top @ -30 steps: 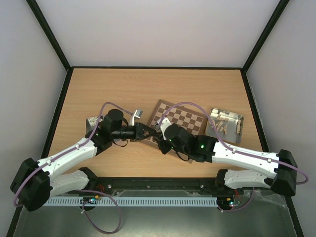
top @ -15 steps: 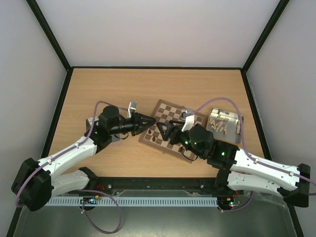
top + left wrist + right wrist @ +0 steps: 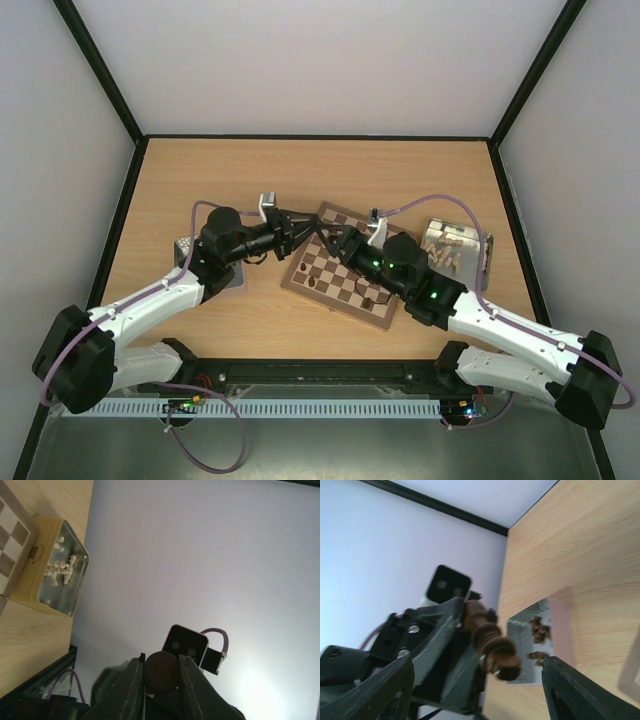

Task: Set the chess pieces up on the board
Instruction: Place the chess piece on the chessboard.

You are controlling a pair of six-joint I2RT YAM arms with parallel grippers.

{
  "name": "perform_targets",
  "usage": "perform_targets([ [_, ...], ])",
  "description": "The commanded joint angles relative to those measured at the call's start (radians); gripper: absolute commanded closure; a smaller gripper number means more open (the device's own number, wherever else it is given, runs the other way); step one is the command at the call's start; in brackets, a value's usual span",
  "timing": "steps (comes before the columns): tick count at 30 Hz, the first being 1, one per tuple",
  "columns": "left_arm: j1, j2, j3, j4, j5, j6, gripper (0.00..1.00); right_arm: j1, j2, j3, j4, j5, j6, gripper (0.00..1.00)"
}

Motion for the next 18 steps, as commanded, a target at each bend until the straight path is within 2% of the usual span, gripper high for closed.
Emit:
perform_targets([
  [1,0.001,0.009,-0.011,0.095,-0.018,-0.067,0.95,-0.002,-0.015,0.0,0.148,-0.067,0.038,0.36],
  [6,0.0,0.006,-0.029,0.136,-0.016,-0.102,0.95,-0.002,-0.029,-0.015,0.151,-0.016,0.064,0.49],
  [14,0.001,-0.031,-0.038,0.121,-0.013,-0.112,0.95,-0.034,-0.032,-0.027,0.124,0.036,0.127,0.5],
  [18,0.0,-0.051,-0.054,0.124,-0.017,-0.121,0.95,-0.042,-0.014,-0.004,0.149,0.003,0.108,0.58],
])
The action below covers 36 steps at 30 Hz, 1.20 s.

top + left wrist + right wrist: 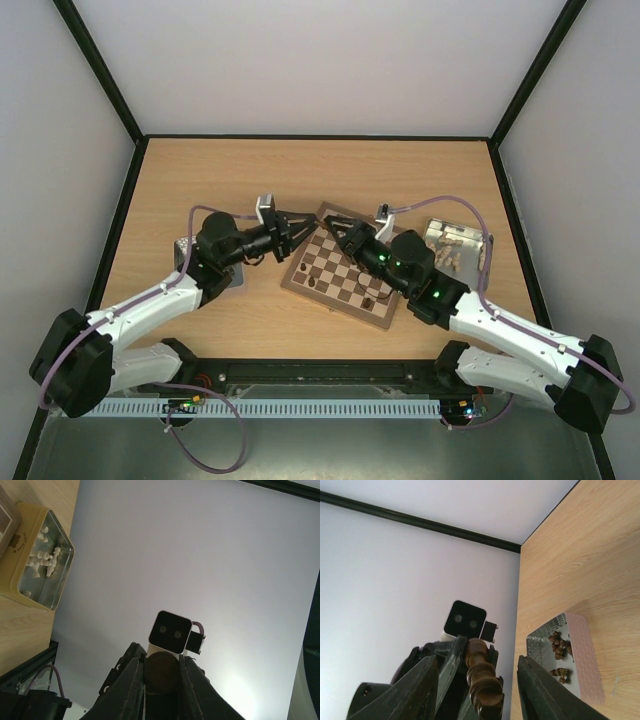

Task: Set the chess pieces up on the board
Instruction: Place the chess piece on the chessboard.

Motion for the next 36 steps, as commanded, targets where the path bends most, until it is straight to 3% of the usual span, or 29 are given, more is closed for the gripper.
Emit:
perform_targets([
  [1,-0.001,-0.038,-0.021,0.031,-0.005,-0.014,0.95,-0.009,0.002,0.019,0.061,0.0,0.0,0.6],
  [7,0.0,-0.049,-0.033,0.04,-0.006,-0.021,0.95,-0.009,0.009,0.044,0.086,-0.028,-0.034,0.76],
  [15,0.0,-0.04,-0.025,0.046,-0.009,-0.024,0.95,-0.011,0.032,0.035,0.082,-0.081,-0.033,0.66],
  [22,-0.005,-0.046,-0.03,0.024,-0.021,-0.009,0.91,-0.01,0.029,0.057,0.043,-0.071,-0.071,0.96],
  [27,-0.012,-0.066,-0.032,-0.065,-0.035,0.057,0.71,-0.011,0.026,0.082,-0.044,-0.041,-0.103,0.98],
  [31,-0.012,-0.1,-0.042,-0.197,-0.081,0.158,0.42,-0.01,0.022,0.118,-0.209,0.021,-0.159,0.98],
  [36,-0.006,-0.154,-0.06,-0.43,-0.188,0.353,0.28,-0.009,0.044,0.187,-0.507,0.136,-0.268,0.98],
])
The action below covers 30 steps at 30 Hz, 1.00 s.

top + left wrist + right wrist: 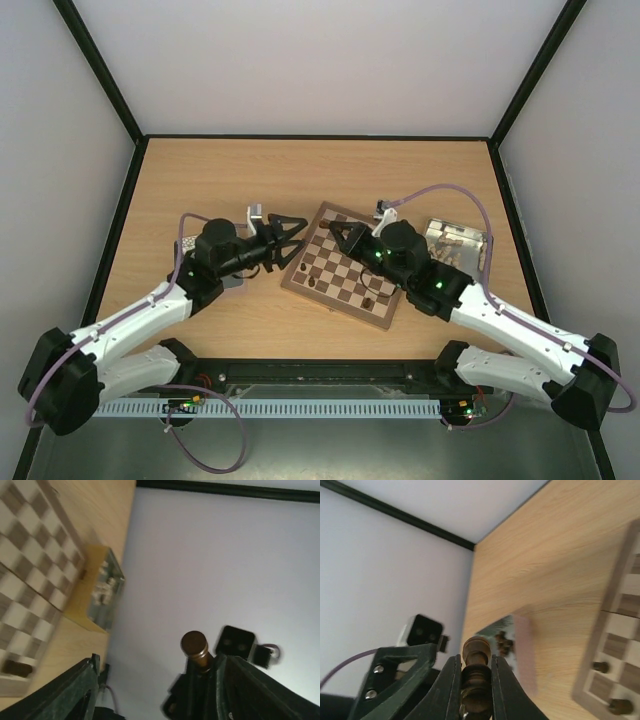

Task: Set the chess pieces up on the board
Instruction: Place the chess piece on the chessboard.

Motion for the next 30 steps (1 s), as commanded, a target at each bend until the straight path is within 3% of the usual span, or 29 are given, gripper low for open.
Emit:
perform_targets([
  [1,0.005,-0.067,-0.03,-0.256,-0.122,0.218,0.27,-0.002,0.024,0.085,-0.336,0.145,-0.133,0.98],
  [7,0.052,-0.17,-0.019,-0.516,-0.326,0.441,0.25,-0.002,0.15,0.164,-0.613,0.176,-0.288,0.98],
  [14,0.111,-0.235,0.101,-0.757,-0.529,0.666,0.23,0.003,0.331,0.2,-0.741,0.076,-0.405,0.98],
  [30,0.212,-0.26,0.08,-0.766,-0.487,0.739,0.21,0.073,0.619,0.357,-0.811,0.037,-0.474,0.98],
])
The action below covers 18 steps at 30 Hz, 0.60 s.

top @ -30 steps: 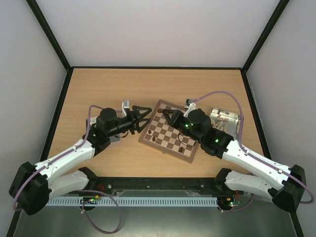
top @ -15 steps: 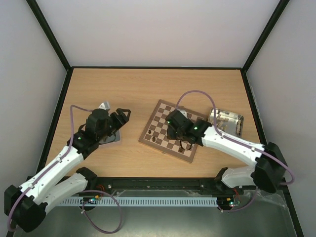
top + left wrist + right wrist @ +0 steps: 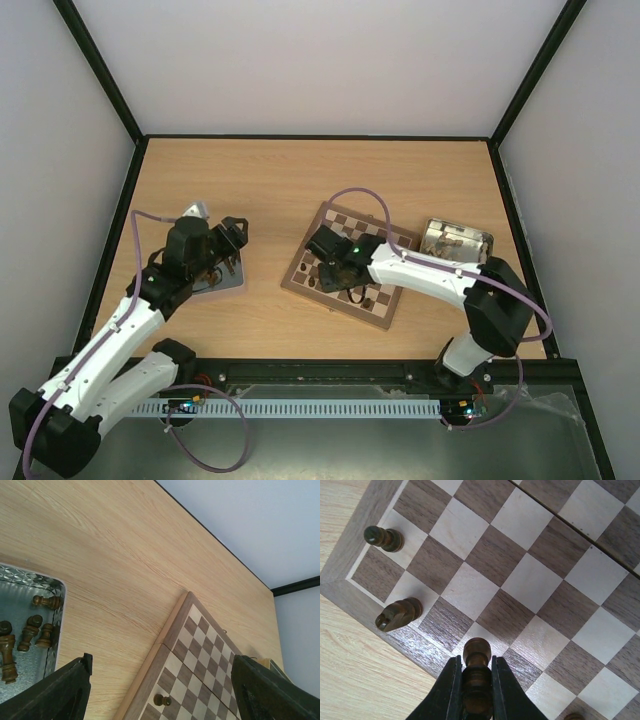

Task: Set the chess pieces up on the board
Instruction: Place the chess piece on the chessboard.

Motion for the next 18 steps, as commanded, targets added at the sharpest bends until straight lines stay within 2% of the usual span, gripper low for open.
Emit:
perform_targets([
  [1,0.015,-0.016,-0.016,-0.012,0.011,0.028,0.21,0.013,0.036,0.045,-0.072,0.0,-0.025,0.98],
  [18,0.041,-0.036,-0.047,-0.01,0.037,0.031,0.21,0.032,0.108,0.083,-0.111,0.022,-0.028,0.98],
])
